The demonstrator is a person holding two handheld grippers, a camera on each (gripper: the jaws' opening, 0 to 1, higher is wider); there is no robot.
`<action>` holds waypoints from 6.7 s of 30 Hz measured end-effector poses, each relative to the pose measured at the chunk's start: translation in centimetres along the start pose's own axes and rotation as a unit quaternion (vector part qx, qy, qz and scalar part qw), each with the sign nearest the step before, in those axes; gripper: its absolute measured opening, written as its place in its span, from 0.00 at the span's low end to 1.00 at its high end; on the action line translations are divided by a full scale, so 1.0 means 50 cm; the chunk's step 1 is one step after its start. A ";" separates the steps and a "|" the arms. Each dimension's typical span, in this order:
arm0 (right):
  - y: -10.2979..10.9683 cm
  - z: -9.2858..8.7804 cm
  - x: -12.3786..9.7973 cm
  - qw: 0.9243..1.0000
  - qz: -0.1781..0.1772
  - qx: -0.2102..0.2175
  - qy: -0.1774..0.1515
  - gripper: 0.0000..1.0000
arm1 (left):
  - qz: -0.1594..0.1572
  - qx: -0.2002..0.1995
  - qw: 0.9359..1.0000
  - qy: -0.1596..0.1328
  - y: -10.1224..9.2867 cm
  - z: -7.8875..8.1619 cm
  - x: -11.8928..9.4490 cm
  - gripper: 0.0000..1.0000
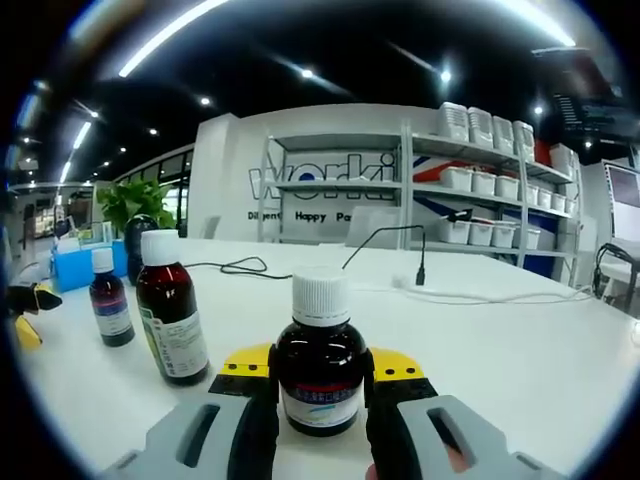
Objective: Rotate the medicine bottle to make it face forward pick up the medicine bottle inspect the drug traceability code place the medicine on the table
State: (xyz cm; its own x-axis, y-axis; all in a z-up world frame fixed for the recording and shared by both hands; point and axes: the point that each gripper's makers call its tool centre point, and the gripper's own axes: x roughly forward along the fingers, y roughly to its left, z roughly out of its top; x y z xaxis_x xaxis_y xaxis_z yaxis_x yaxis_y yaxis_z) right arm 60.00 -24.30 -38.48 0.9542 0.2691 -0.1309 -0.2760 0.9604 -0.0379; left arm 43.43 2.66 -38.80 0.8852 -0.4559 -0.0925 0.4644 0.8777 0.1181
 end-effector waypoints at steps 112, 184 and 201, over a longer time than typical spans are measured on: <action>0.194 0.076 -0.132 0.988 0.152 0.014 -0.021 0.36 | 0.018 -0.039 0.999 -0.034 0.028 0.022 -0.014 0.43; 0.301 0.043 0.023 0.945 0.324 -0.043 0.009 0.31 | 0.024 -0.045 0.999 -0.021 0.034 0.012 -0.008 0.41; 0.315 0.031 0.019 0.945 0.326 -0.034 0.014 0.31 | 0.024 -0.045 0.999 -0.020 0.035 0.011 -0.008 0.41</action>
State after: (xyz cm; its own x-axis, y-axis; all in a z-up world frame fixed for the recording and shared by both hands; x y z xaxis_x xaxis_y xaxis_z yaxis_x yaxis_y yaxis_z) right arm 56.76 -8.82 -37.65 0.5749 0.7994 -0.1746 -0.8121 0.5835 -0.0025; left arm 43.91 4.28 -38.04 0.9073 -0.4176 -0.0492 0.4194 0.9073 0.0319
